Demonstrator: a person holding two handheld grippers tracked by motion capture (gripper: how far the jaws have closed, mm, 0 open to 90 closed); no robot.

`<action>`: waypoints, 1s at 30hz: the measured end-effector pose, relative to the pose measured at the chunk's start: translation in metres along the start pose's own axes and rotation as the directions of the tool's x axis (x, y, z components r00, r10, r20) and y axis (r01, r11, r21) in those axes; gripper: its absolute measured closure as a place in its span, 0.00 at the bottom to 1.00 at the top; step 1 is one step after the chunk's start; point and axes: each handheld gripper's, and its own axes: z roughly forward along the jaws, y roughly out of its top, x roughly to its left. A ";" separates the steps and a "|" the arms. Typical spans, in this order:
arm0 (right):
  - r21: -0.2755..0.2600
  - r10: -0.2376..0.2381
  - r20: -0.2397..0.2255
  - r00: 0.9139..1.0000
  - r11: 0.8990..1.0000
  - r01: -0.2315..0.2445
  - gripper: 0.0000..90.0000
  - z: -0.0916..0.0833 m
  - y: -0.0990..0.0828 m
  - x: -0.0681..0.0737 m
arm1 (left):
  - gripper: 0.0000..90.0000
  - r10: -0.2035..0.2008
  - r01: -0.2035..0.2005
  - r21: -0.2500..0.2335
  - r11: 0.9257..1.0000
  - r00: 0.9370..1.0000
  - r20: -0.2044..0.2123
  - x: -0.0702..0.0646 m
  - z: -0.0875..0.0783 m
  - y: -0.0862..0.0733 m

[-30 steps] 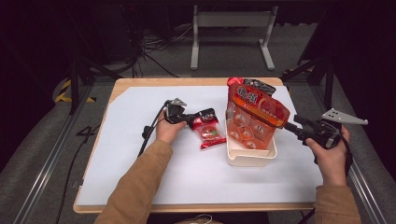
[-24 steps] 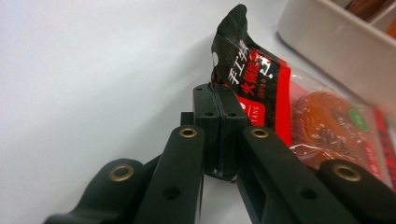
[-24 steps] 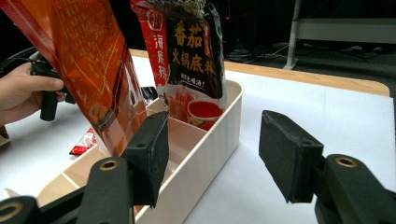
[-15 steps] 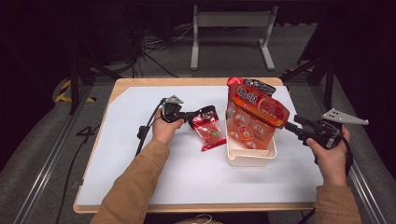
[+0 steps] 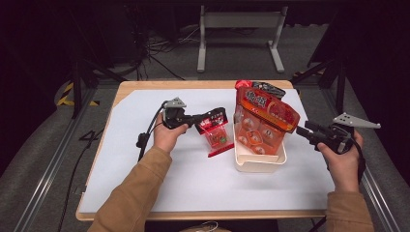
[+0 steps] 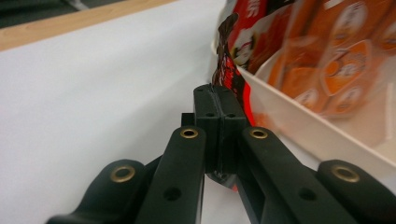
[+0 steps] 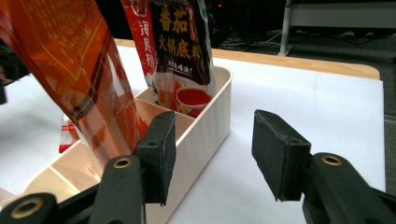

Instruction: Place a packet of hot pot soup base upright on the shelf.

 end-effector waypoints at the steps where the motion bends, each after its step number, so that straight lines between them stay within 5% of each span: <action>1: 0.002 0.003 0.001 1.000 1.000 -0.003 0.56 0.000 0.000 0.000 | 1.00 0.003 -0.003 -0.008 1.000 1.000 0.007 -0.003 -0.002 0.002; 17: 0.052 0.033 0.030 0.999 0.998 -0.035 0.58 0.004 -0.006 -0.007 | 1.00 0.149 -0.149 -0.026 0.989 0.989 0.023 -0.041 -0.036 0.017; 30: 0.074 0.041 0.029 0.999 0.996 -0.043 0.59 0.008 -0.013 -0.013 | 1.00 0.171 -0.169 -0.031 0.985 0.980 0.104 -0.062 -0.061 0.028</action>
